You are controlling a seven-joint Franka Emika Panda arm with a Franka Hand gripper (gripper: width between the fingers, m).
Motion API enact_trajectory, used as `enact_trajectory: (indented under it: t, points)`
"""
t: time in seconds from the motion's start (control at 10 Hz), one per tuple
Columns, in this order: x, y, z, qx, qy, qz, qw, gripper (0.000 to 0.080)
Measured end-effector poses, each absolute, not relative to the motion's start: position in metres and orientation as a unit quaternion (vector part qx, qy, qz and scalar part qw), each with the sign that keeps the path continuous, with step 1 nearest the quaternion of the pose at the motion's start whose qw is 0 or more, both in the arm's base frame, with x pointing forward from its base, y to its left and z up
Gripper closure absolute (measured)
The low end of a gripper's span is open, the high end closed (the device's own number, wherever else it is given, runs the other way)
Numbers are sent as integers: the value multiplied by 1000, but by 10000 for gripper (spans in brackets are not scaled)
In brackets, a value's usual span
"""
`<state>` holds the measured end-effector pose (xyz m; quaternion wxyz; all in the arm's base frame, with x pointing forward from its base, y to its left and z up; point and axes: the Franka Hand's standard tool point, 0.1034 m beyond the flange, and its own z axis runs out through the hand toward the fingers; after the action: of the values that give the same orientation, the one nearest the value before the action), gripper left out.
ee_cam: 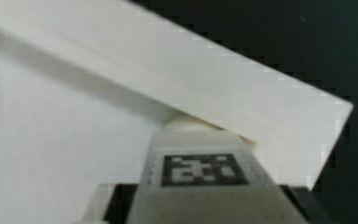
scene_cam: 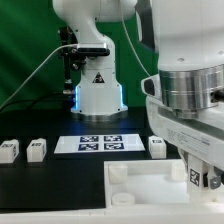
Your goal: Assemble one leg
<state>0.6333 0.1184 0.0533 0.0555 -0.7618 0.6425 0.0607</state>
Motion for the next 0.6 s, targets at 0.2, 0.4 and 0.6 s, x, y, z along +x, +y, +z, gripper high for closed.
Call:
enact_trajectory:
  t: [0.2,0.4,0.6]
  points:
    - [633,119,54,-679,730,60,57,529]
    - [634,118,55,-614,786,60,52,529]
    - [633,117,55,-599,797,56,48,523]
